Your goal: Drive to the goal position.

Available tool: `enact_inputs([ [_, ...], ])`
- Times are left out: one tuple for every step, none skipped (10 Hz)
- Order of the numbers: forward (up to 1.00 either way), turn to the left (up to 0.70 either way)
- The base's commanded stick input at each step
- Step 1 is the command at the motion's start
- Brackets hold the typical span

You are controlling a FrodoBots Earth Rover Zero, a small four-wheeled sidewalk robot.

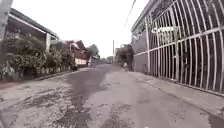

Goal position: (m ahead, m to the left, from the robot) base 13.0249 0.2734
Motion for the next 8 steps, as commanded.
enact_inputs([
  [0.70, 0.00],
  [0.70, 0.00],
  [0.70, 0.00],
  [0.70, 0.00],
  [0.70, 0.00],
  [0.70, 0.00],
  [0.70, 0.00],
  [0.70, 0.00],
])
